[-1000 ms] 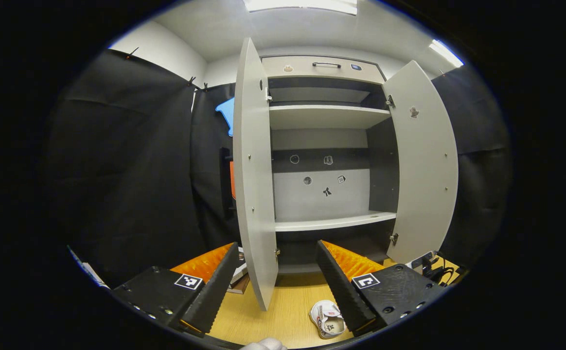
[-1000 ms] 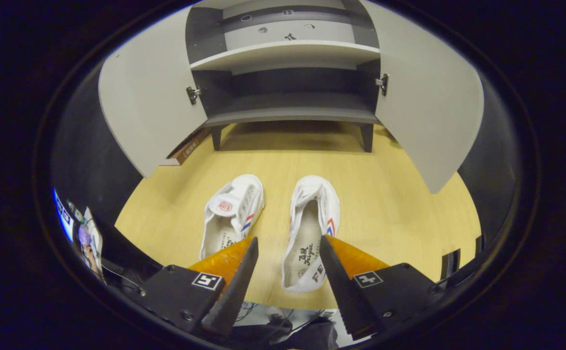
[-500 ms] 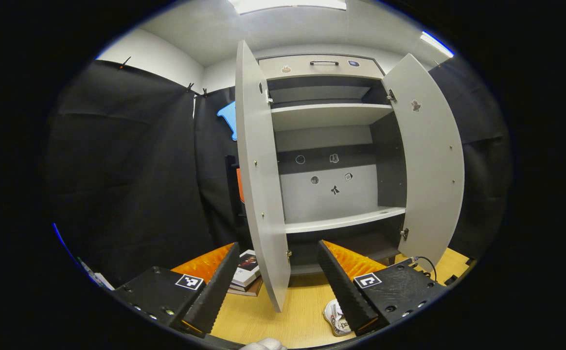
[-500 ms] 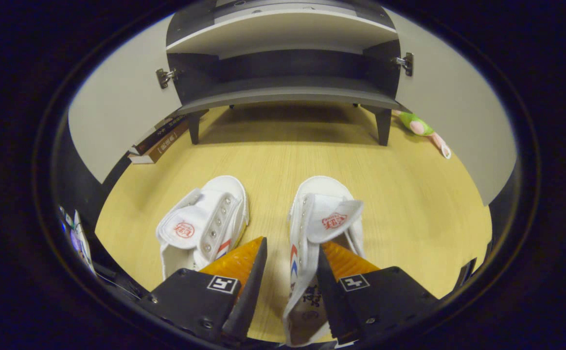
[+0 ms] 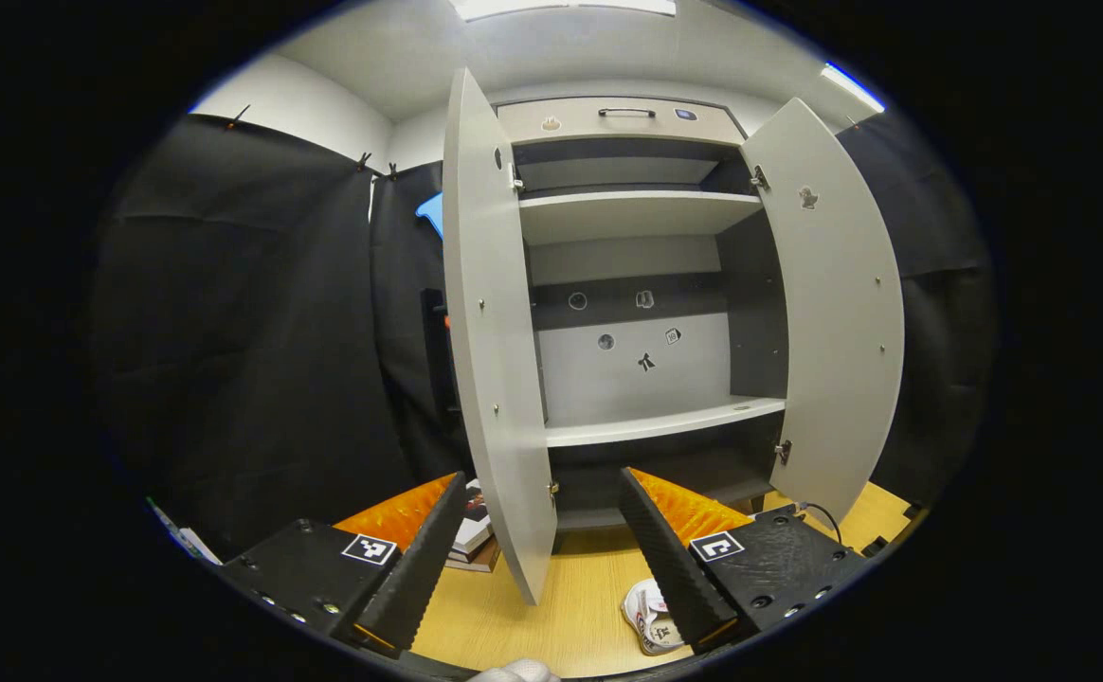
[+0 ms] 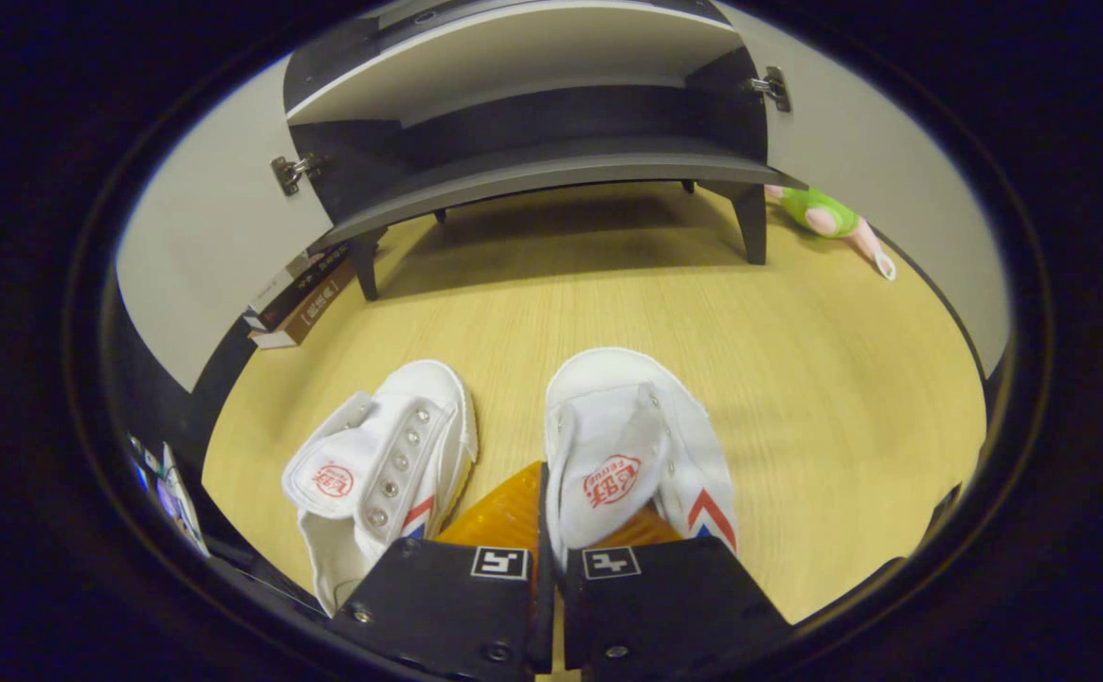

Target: Grab one shoe with the right hand and put it into the shoe cabinet, grab the other shoe with the left hand and put it into the shoe cabinet; then close the right door with the right hand and the left door with the left hand.

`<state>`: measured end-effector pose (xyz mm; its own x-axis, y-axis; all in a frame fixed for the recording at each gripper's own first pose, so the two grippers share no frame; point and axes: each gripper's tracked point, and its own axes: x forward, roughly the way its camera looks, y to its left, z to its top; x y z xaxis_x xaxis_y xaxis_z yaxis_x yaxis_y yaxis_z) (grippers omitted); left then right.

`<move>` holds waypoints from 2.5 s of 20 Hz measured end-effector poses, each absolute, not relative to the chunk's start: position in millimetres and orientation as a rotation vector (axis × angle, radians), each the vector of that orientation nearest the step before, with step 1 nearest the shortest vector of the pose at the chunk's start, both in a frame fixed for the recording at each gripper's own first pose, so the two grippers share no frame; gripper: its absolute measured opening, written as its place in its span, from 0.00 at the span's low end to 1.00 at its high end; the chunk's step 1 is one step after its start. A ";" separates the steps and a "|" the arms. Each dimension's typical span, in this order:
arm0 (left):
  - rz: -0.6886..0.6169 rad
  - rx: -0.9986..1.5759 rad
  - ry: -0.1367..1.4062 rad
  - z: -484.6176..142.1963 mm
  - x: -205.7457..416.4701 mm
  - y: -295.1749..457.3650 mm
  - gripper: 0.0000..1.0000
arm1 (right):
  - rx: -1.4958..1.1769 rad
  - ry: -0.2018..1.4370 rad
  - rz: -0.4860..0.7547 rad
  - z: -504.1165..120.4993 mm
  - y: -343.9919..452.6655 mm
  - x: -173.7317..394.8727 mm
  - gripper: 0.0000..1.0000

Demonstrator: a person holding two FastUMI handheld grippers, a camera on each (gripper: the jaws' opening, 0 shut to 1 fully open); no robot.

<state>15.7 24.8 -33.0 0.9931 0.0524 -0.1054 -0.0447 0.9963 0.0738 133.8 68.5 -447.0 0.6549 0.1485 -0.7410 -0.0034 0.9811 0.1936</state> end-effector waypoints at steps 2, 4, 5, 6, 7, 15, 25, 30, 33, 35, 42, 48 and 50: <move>0.036 0.071 0.099 -30.5 17.3 19.8 1.00 | 0.167 0.856 0.089 -438.7 61.9 133.2 0.07; 0.026 0.073 0.086 -26.6 17.8 15.7 0.96 | 0.161 0.842 0.093 -424.1 59.7 131.2 0.07; 0.021 0.072 0.082 -26.4 16.9 14.1 0.96 | 0.157 0.828 0.097 -411.7 60.2 128.7 0.07; 0.014 0.069 0.080 -26.8 16.8 12.4 1.00 | 0.140 0.810 0.101 -401.6 59.6 128.6 0.07; 0.006 0.066 0.078 -26.5 16.8 10.6 1.00 | 0.120 0.793 0.107 -388.4 59.0 127.5 0.07; -0.050 0.044 0.067 -35.9 5.1 9.8 1.00 | 0.075 0.607 0.117 -242.6 67.0 136.8 0.07; -0.059 -0.001 0.090 -48.8 0.1 8.9 0.96 | 0.015 0.322 0.114 -53.2 74.8 210.7 0.07; 0.033 -0.003 0.106 -51.3 1.6 20.0 0.96 | -0.027 0.230 0.110 4.7 75.4 282.6 0.05; 0.101 0.002 0.103 -47.6 3.1 29.1 0.97 | -0.051 0.208 0.095 20.9 71.2 331.3 0.05; 0.150 0.005 0.105 -48.0 3.1 36.6 0.97 | -0.058 0.214 0.093 20.9 69.8 363.3 0.05; 0.273 0.010 0.133 -50.3 2.9 49.6 0.96 | -0.072 0.274 0.089 -14.6 69.4 450.8 0.07; 0.309 0.022 0.148 -52.4 3.1 52.2 0.96 | -0.045 0.402 0.062 -45.2 59.8 482.4 0.07; 0.310 0.019 0.153 -53.5 2.8 51.4 0.96 | -0.073 0.480 0.043 -59.7 55.8 491.6 0.07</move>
